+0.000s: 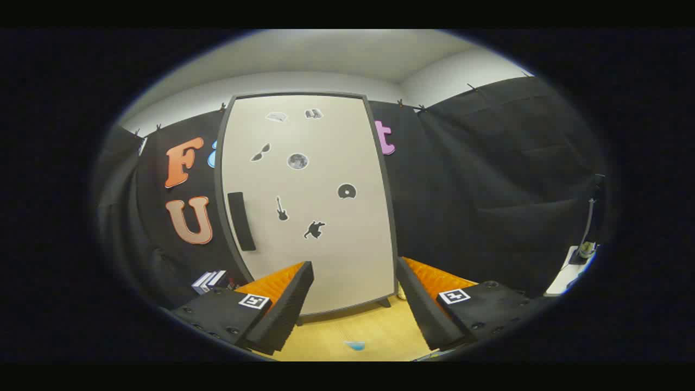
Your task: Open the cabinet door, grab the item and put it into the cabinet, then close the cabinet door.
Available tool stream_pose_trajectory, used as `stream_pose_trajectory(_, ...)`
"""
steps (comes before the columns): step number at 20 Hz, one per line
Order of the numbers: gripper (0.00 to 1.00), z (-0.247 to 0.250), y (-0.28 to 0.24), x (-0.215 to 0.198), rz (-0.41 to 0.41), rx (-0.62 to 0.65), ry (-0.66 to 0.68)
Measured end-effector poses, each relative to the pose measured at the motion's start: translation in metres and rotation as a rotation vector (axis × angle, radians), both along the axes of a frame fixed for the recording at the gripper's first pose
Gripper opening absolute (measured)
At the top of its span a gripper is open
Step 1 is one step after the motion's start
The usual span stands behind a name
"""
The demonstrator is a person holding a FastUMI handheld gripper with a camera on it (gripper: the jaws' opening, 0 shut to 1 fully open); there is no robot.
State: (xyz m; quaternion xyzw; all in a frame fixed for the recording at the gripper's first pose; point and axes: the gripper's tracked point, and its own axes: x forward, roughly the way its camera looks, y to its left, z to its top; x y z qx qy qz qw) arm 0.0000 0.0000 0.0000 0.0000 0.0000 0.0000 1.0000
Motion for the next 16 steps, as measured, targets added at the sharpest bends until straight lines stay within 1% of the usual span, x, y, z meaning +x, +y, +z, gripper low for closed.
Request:
stream_pose_trajectory(4, 0.98, 0.008, -0.001, -0.005, -0.017, -0.018, -0.009)
stream_pose_trajectory(16, 0.98, 0.010, -0.002, -0.020, -0.007, -0.021, -0.011)
